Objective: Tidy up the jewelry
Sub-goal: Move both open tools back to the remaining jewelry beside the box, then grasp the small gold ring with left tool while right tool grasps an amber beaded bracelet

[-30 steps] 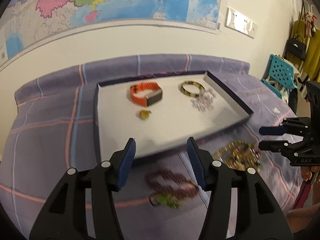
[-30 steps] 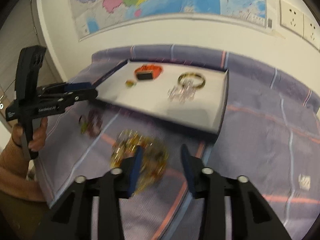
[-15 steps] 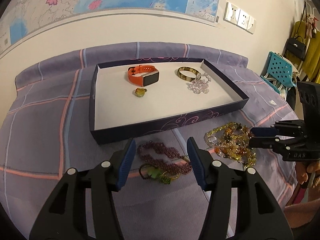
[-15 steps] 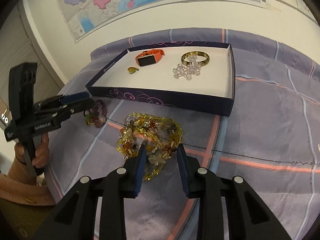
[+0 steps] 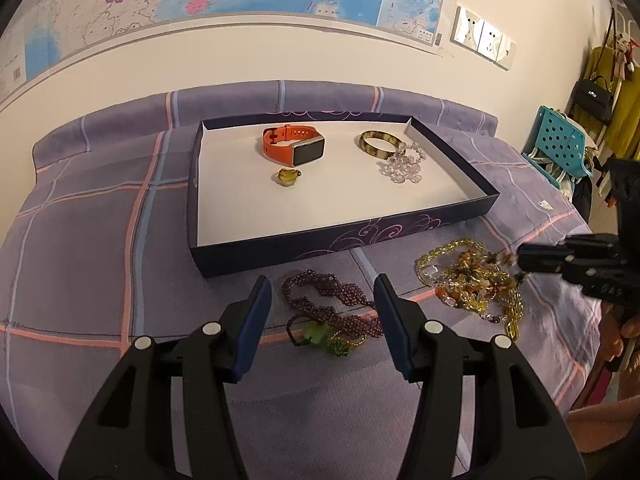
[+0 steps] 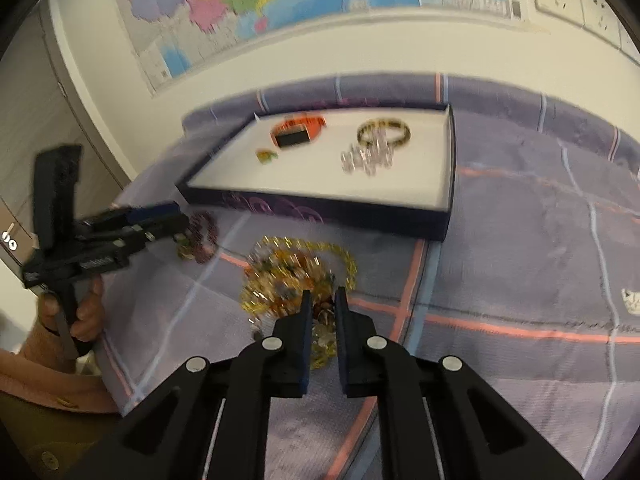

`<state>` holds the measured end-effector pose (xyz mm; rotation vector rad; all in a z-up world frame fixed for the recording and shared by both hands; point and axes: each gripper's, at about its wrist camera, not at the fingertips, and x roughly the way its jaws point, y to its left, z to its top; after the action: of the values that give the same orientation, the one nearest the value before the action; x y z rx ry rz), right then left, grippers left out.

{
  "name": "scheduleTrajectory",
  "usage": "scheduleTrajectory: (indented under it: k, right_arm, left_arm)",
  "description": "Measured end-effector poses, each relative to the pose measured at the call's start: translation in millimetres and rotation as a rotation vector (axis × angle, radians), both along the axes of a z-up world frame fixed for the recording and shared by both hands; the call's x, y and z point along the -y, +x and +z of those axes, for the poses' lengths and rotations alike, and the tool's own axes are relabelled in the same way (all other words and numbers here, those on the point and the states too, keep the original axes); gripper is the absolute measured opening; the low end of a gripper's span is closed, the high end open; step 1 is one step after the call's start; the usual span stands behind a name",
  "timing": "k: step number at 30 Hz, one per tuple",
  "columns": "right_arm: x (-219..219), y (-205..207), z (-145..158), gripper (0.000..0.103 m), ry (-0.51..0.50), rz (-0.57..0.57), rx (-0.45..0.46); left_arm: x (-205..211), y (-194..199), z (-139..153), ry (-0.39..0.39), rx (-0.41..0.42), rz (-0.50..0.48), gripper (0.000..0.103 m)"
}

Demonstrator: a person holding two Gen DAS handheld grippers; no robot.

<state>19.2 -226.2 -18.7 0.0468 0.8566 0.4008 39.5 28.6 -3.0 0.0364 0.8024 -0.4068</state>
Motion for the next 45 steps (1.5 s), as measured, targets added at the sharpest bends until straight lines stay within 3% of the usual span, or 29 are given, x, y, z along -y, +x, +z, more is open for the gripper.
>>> scheduleTrajectory:
  k: [6, 21, 27, 39, 45]
  right_arm:
    - [9, -3, 9, 0.009, -0.007, -0.018, 0.018]
    - [27, -2, -14, 0.011, -0.035, -0.079, -0.051]
    - [29, -1, -15, 0.011, -0.012, -0.088, -0.048]
    - [28, -1, -18, 0.015, -0.007, -0.098, -0.049]
    - [31, 0, -19, 0.023, 0.001, -0.103, -0.047]
  left_arm:
    - [1, -7, -2, 0.013, 0.003, -0.028, 0.053]
    - [4, -16, -13, 0.079, -0.045, -0.091, 0.044]
    - [4, -19, -17, 0.095, -0.063, -0.095, 0.029]
    - [18, -19, -19, 0.102, -0.078, -0.126, 0.029]
    - [20, -19, -20, 0.1, -0.081, -0.123, 0.03]
